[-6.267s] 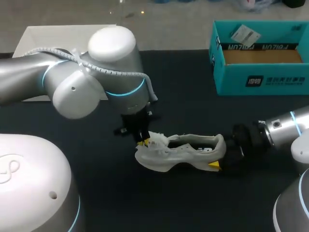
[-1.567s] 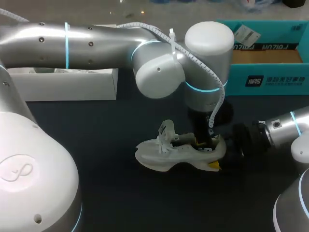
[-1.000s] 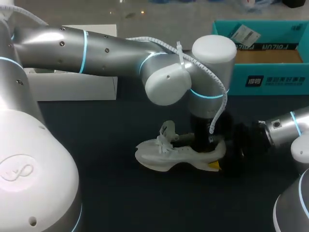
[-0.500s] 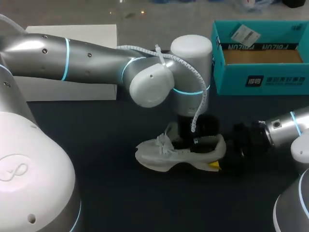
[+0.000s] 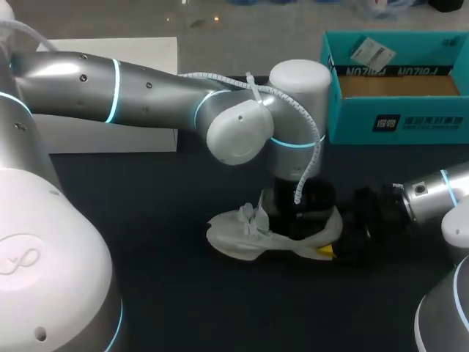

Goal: Take the shoe out of the shoebox, open the shoe tongue, remove and reinsert the insole, then place the shoe into the shoebox

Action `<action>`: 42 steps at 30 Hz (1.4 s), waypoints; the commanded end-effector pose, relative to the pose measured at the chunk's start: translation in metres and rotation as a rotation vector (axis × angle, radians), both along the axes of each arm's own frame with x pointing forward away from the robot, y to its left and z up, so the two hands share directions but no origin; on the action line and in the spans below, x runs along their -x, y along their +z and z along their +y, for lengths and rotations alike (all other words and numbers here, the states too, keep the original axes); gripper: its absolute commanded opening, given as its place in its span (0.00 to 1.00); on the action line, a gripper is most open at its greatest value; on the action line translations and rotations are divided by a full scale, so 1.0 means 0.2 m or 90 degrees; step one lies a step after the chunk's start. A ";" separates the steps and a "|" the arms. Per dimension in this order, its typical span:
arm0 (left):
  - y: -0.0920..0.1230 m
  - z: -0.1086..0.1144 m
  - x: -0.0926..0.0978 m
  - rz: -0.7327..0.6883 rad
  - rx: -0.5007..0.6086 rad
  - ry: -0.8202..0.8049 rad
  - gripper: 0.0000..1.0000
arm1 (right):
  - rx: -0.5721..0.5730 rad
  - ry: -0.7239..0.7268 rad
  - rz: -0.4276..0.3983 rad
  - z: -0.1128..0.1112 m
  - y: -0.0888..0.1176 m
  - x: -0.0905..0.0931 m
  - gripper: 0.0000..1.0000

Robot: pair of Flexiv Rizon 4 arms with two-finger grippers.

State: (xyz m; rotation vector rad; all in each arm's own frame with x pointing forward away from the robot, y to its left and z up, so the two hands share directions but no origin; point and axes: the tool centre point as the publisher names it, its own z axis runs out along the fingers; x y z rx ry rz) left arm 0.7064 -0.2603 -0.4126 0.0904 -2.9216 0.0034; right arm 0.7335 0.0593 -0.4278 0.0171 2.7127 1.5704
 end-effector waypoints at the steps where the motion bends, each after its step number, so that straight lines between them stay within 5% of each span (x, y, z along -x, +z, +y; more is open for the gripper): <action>1: -0.17 -0.04 -0.03 -0.043 -0.009 0.008 0.31 | 0.002 -0.001 0.000 0.01 -0.01 0.00 0.00; 11: -0.25 -0.06 -0.07 -0.171 -0.012 0.052 0.26 | 0.002 -0.001 0.000 0.01 -0.01 0.00 0.00; 15: -0.27 -0.07 -0.08 -0.209 -0.028 0.073 0.00 | 0.002 -0.001 0.000 0.01 -0.01 0.00 0.00; 26: -0.25 -0.04 -0.09 -0.280 -0.047 0.135 0.00 | 0.002 -0.001 0.000 0.01 -0.01 0.00 0.00; 42: 0.05 0.05 -0.10 -0.284 0.013 0.189 0.00 | 0.002 -0.001 0.000 0.01 -0.01 0.00 0.00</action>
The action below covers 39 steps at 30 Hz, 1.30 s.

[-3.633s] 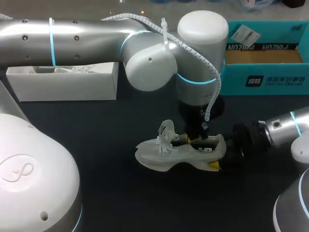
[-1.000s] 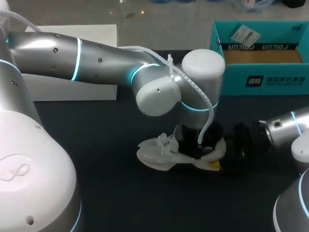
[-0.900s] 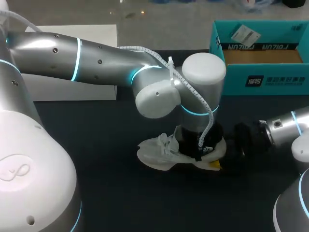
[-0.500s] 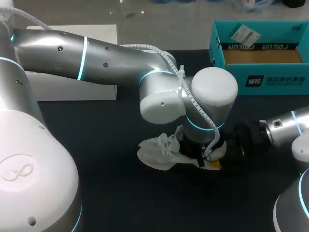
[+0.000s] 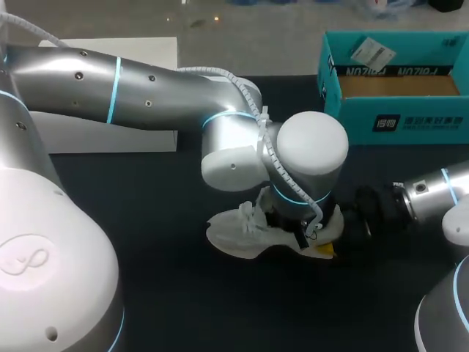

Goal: Take the shoe out of the shoebox, open the shoe tongue, remove and reinsert the insole, then place the shoe into the shoebox

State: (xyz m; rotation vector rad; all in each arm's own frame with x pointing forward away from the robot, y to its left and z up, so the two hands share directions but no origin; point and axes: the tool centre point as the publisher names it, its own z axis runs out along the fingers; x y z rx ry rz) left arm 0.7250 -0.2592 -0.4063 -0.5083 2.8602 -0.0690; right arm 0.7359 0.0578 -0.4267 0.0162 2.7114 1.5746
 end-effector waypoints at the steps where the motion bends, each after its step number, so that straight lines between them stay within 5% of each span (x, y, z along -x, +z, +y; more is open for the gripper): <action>1: 0.03 0.05 -0.01 0.000 0.016 0.001 0.00 | 0.004 -0.001 0.000 0.02 -0.01 0.01 0.00; 23: 0.22 0.05 0.06 0.055 0.139 -0.051 0.00 | 0.004 -0.001 0.000 0.02 -0.01 0.01 0.00; 39: 0.03 -0.08 0.02 0.115 0.110 -0.123 0.00 | 0.004 -0.001 0.000 0.02 -0.01 0.01 0.00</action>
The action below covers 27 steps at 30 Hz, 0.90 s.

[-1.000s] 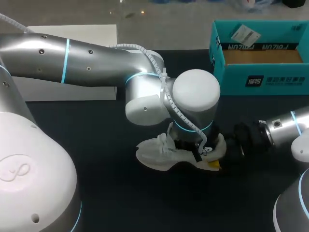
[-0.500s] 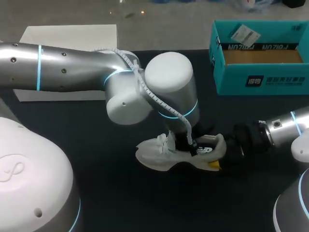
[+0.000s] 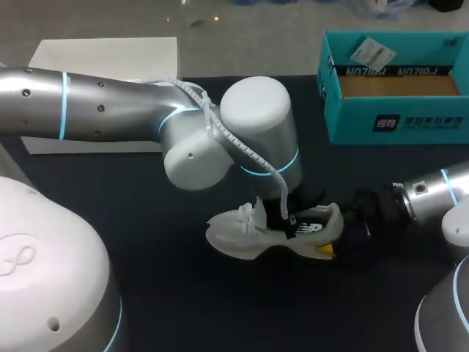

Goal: Take the shoe out of the shoebox, open the shoe tongue, remove and reinsert the insole, then place the shoe into the shoebox

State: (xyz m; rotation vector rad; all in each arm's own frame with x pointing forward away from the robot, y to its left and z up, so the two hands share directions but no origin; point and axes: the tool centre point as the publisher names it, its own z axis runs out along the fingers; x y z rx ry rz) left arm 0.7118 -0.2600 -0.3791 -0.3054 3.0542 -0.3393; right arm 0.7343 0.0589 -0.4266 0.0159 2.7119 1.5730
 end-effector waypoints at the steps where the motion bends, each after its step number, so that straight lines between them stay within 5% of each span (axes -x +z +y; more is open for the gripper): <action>1: -0.12 -0.08 -0.04 0.021 -0.007 -0.015 0.00 | 0.004 -0.001 0.000 0.01 -0.01 0.01 0.00; 4: -0.13 -0.09 -0.03 0.021 -0.011 -0.029 0.00 | 0.004 -0.001 0.000 0.01 -0.01 0.01 0.00; 9: -0.14 -0.08 0.01 0.026 -0.014 -0.048 0.30 | 0.004 -0.001 0.000 0.01 -0.01 0.01 0.00; 16: -0.16 -0.08 0.02 0.032 -0.031 -0.053 0.41 | 0.004 -0.001 0.000 0.01 -0.01 0.01 0.00; 19: -0.20 -0.09 0.01 0.033 -0.037 -0.054 0.44 | 0.004 -0.001 0.000 0.01 -0.01 0.01 0.00; 27: -0.30 -0.12 -0.05 0.001 -0.067 -0.050 0.31 | 0.004 -0.001 0.000 0.01 -0.01 0.01 0.00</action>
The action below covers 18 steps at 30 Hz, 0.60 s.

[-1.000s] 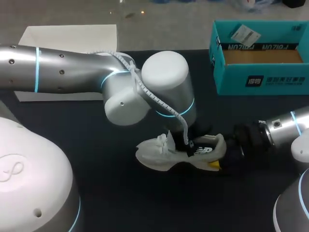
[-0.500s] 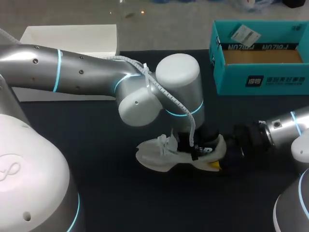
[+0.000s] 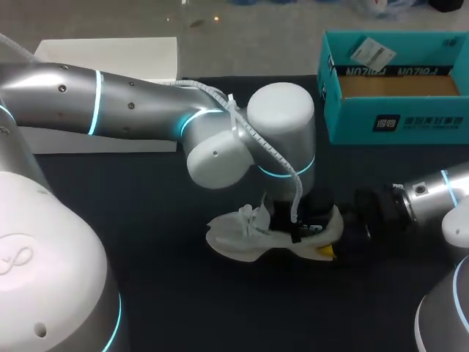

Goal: Take the shoe out of the shoebox, open the shoe tongue, remove and reinsert the insole, then place the shoe into the shoebox

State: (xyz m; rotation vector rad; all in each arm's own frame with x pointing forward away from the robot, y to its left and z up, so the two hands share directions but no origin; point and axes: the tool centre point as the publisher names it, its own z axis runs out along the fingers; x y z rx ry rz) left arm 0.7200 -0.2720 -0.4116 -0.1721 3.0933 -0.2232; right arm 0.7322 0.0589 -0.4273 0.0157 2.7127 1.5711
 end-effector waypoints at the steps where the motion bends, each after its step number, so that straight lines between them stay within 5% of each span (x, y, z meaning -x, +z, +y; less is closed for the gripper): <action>1: -0.14 -0.06 -0.02 -0.014 -0.020 0.004 0.31 | 0.003 -0.001 0.000 0.01 -0.01 -0.01 0.00; 10: -0.25 -0.07 -0.04 -0.046 -0.020 0.017 0.29 | 0.003 -0.001 0.000 0.01 -0.01 -0.01 0.00; 11: -0.26 -0.07 -0.04 -0.051 -0.023 0.023 0.24 | 0.003 -0.001 0.000 0.01 -0.01 -0.01 0.00; 12: -0.27 -0.07 -0.05 -0.055 -0.024 0.029 0.00 | 0.003 -0.001 0.000 0.01 -0.01 -0.01 0.00; 18: -0.25 -0.05 -0.05 -0.099 -0.036 0.066 0.00 | 0.003 -0.001 0.000 0.01 -0.01 -0.01 0.00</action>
